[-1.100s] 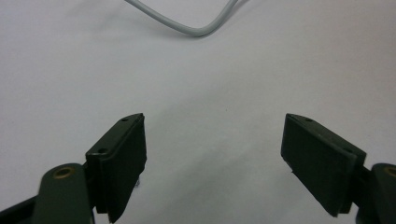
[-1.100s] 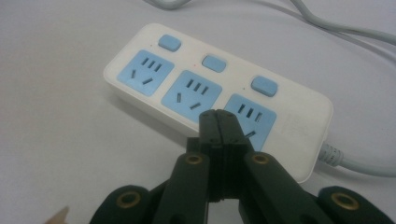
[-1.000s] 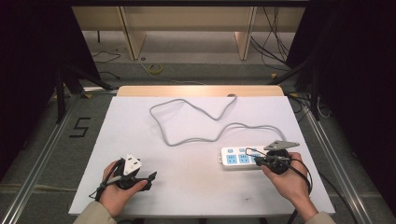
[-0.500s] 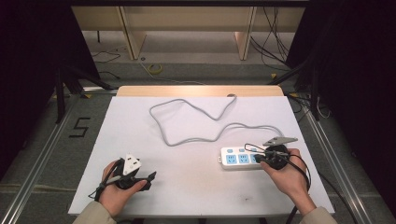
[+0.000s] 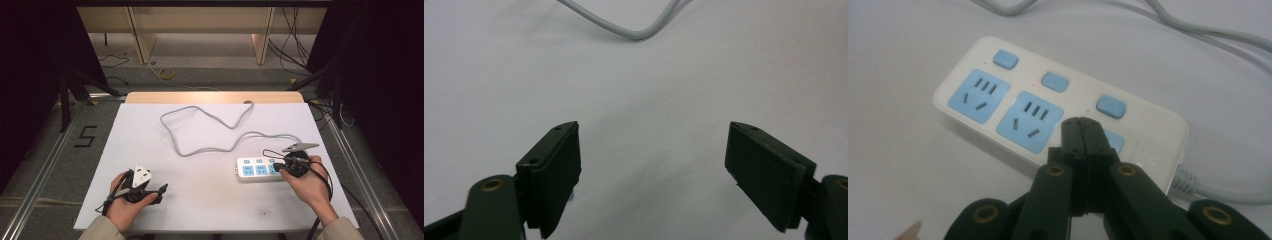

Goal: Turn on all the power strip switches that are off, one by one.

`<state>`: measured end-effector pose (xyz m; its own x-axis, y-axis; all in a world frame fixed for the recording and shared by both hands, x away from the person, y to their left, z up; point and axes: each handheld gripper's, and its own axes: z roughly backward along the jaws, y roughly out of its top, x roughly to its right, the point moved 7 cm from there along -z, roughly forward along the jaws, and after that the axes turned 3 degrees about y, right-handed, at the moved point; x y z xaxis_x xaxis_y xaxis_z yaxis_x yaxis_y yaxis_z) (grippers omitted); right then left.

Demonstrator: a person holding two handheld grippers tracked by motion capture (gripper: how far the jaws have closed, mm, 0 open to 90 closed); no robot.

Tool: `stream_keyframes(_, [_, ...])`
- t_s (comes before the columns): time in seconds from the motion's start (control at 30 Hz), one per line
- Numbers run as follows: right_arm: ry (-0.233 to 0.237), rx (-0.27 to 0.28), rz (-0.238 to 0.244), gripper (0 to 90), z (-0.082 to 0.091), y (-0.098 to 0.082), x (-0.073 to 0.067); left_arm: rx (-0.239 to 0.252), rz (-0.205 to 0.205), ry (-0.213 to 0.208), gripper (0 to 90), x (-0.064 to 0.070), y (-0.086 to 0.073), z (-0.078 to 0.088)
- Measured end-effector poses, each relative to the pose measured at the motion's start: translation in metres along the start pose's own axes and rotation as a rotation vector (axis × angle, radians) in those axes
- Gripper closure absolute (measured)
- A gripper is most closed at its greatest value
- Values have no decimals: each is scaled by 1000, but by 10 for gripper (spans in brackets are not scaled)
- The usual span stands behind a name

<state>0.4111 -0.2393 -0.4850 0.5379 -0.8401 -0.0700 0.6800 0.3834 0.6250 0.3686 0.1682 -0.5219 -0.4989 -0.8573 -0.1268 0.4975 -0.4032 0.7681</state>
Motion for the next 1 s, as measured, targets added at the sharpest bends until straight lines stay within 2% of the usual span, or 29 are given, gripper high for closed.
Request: stream_keyframes(1.0, [3,-39,-27,900,-6,13,8,0,-3,0,224,0,0,0])
